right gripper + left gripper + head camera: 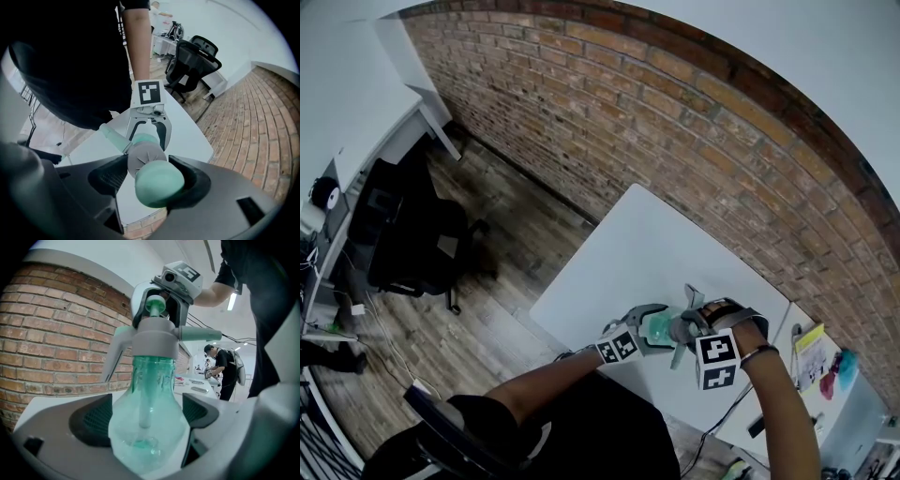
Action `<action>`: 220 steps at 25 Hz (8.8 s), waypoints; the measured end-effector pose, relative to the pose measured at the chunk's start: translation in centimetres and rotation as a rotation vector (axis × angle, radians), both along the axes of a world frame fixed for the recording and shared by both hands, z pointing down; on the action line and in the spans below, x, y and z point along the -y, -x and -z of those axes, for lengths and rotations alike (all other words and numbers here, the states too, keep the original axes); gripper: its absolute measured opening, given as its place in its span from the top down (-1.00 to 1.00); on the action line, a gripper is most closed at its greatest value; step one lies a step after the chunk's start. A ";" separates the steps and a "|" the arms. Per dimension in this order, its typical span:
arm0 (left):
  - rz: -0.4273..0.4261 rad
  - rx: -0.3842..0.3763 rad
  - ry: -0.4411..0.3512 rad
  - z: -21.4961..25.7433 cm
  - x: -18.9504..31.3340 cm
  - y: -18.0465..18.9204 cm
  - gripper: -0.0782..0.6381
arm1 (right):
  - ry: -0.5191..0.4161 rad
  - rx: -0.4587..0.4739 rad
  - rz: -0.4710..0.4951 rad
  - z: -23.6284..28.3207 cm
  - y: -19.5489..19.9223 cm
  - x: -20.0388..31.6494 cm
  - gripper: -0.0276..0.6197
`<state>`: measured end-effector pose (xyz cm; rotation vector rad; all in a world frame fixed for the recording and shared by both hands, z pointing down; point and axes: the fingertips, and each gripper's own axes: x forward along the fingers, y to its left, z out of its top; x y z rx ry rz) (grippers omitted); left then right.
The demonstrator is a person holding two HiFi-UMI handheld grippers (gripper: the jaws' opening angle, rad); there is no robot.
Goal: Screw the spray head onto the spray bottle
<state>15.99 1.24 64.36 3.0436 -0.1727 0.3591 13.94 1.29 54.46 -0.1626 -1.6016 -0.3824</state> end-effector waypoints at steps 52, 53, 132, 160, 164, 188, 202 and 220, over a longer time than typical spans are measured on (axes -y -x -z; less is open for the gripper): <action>-0.032 0.014 0.000 -0.2 -0.3 0.1 -0.51 | -0.027 -0.033 -0.066 -0.5 -0.8 -0.3 0.07; -0.034 0.013 0.000 -0.2 -0.3 0.1 -0.51 | -0.020 -0.035 -0.057 -0.6 -0.8 -0.3 0.07; 0.010 0.002 0.022 -0.4 -0.1 0.3 -0.51 | 0.000 0.367 -0.484 3.7 2.8 -0.1 0.07; 0.005 0.000 0.030 -0.4 -0.1 0.3 -0.51 | -0.070 -0.080 0.313 1.1 -0.7 -0.5 0.07; 0.003 0.001 0.030 -0.5 -0.1 0.3 -0.51 | -0.048 -0.109 0.338 0.8 -0.7 -0.6 0.07; 0.006 -0.003 0.030 -0.4 0.0 0.3 -0.51 | -0.053 -0.157 0.404 -1.2 -0.7 -0.8 0.07; -0.031 -0.029 -0.006 -0.9 -0.5 1.1 -0.51 | 0.056 0.011 0.105 -1.4 -0.5 -1.0 0.07; -0.039 0.028 -0.070 -4.0 -1.1 2.2 -0.52 | 0.087 0.107 -0.192 -1.3 -0.2 -0.4 0.07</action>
